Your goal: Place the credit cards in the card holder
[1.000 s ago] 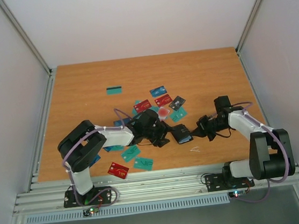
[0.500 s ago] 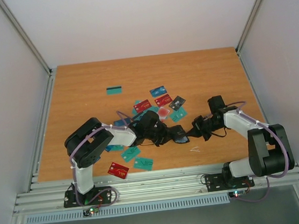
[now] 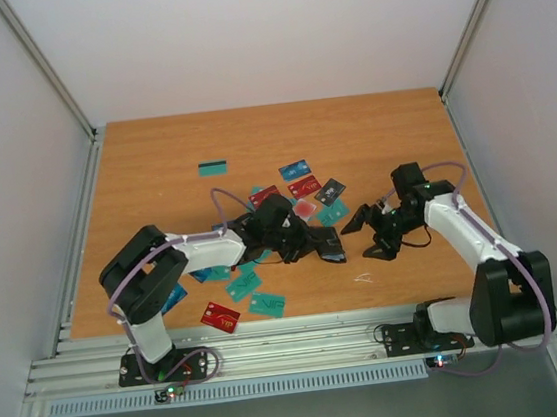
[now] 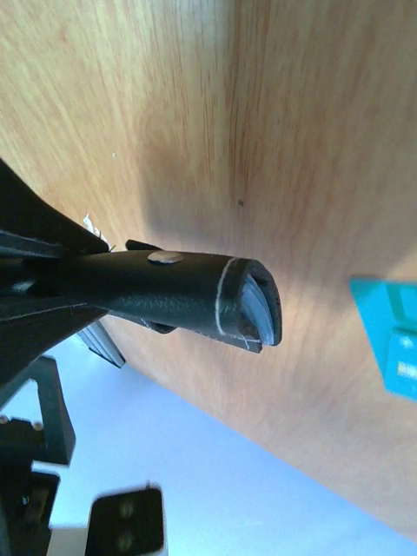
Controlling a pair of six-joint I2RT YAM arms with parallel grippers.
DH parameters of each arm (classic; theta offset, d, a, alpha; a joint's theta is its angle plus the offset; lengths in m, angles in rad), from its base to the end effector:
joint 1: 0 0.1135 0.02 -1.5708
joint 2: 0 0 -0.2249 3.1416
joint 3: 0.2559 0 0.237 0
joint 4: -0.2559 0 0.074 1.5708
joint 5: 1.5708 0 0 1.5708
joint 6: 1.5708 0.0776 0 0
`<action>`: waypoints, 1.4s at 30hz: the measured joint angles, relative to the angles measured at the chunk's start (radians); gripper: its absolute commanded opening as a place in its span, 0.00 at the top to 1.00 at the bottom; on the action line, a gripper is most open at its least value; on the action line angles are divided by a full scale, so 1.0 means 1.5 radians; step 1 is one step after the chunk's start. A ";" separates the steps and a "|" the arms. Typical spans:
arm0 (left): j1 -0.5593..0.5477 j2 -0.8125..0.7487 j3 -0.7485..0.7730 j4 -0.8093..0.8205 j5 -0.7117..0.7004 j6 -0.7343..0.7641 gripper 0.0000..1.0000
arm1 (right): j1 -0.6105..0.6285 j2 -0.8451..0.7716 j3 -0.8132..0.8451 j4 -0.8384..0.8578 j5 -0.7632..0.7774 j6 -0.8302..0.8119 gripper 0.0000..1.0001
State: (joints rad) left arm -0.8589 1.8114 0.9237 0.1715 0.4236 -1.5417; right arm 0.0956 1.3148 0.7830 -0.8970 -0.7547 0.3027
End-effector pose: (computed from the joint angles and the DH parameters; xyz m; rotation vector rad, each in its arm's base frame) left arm 0.2202 -0.3040 0.0969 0.6646 -2.6720 1.3765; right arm 0.2035 0.0729 0.1373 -0.2184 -2.8913 -1.1668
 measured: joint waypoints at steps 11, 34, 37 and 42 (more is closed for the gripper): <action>0.046 -0.107 0.093 -0.107 0.120 0.237 0.94 | 0.000 -0.131 0.109 -0.099 -0.019 -0.169 0.11; 0.050 -0.227 0.163 -0.222 0.306 0.387 0.84 | 0.000 -0.223 0.146 0.068 -0.221 -0.088 0.67; 0.048 -0.229 0.172 -0.238 0.302 0.388 0.83 | 0.000 -0.223 0.146 0.083 -0.227 -0.075 0.70; 0.043 -0.229 0.186 -0.252 0.290 0.389 0.77 | 0.000 -0.223 0.146 0.100 -0.233 -0.061 0.85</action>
State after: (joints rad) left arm -0.7937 1.4681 1.2034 -0.2066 0.8593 -0.9581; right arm 0.0956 0.9802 1.0016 -0.7471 -1.1046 0.2111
